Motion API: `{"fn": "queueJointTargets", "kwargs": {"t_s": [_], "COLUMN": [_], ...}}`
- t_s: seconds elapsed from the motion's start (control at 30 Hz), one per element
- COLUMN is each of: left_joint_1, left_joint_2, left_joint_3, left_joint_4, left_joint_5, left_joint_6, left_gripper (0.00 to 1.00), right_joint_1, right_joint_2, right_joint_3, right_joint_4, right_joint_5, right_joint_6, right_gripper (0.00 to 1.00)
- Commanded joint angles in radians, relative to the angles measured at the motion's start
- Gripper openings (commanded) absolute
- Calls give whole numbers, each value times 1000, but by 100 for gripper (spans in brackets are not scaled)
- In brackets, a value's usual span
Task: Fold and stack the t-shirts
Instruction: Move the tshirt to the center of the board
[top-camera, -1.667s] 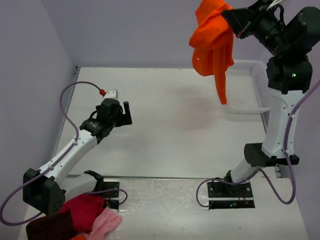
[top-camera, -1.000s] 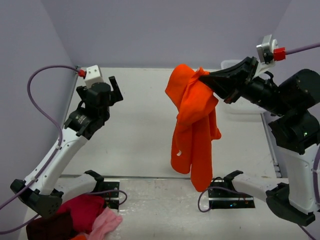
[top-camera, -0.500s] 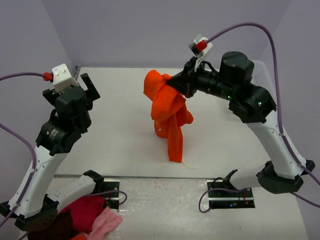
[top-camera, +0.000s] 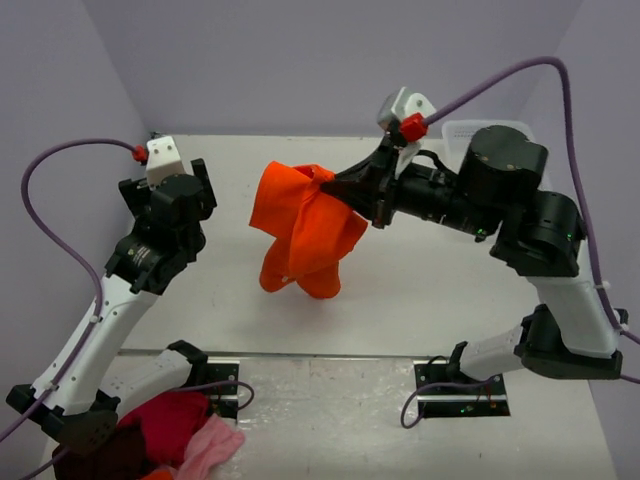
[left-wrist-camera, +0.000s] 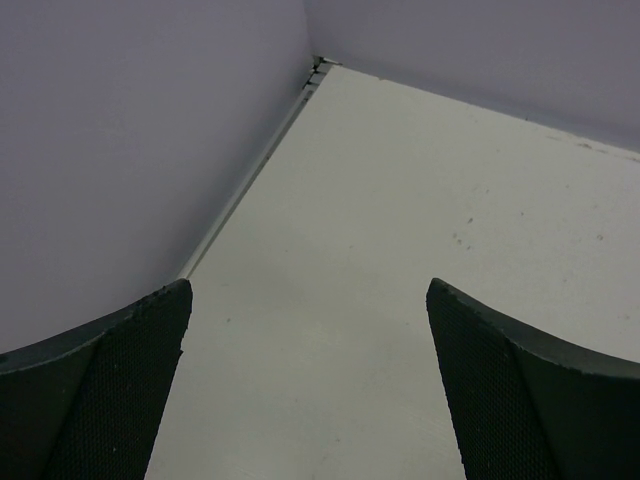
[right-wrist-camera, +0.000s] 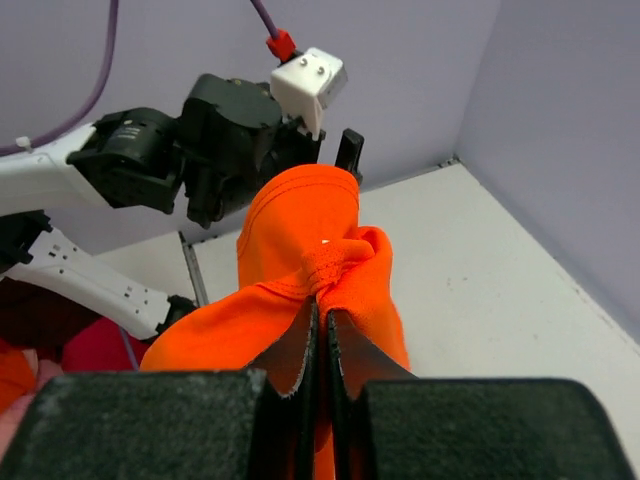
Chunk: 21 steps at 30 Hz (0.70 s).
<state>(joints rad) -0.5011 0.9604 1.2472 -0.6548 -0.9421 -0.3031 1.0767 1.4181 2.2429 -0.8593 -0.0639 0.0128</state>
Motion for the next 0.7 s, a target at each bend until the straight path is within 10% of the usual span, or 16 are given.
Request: {"fn": "queueJointTargets", "kwargs": {"t_s": [0.0,0.23,0.5,0.53,0.57,0.6,0.67], "left_joint_1": [-4,-4,-4,-4,-4,-4,-4], "left_joint_2": [4,29,24,26,26,28,34], "left_joint_3": [-17,-29,-66,-68,-68,-69,-71], "left_joint_4": [63,107,139,138,135,133,126], "left_joint_5": [-43,-47,-26,-26,-23,-12,0], "left_joint_6": [1,25,30,32,29,25,19], "left_gripper": [100,100,100,100,100,100,100], "right_joint_1": [32,-18,-371,-389,-411,-457,-500], "right_joint_2": [-85,-75,276,408,476,545,706], "right_joint_3": [3,-121,-78,-9,51,195,291], "right_joint_4": [14,36,137,116,99,53,26], "right_joint_5": [128,217,79,79,79,69,75], "right_joint_6": [-60,-126,-88,-91,-88,-73,-77], "right_gripper": [0,0,0,5,32,96,99]}}
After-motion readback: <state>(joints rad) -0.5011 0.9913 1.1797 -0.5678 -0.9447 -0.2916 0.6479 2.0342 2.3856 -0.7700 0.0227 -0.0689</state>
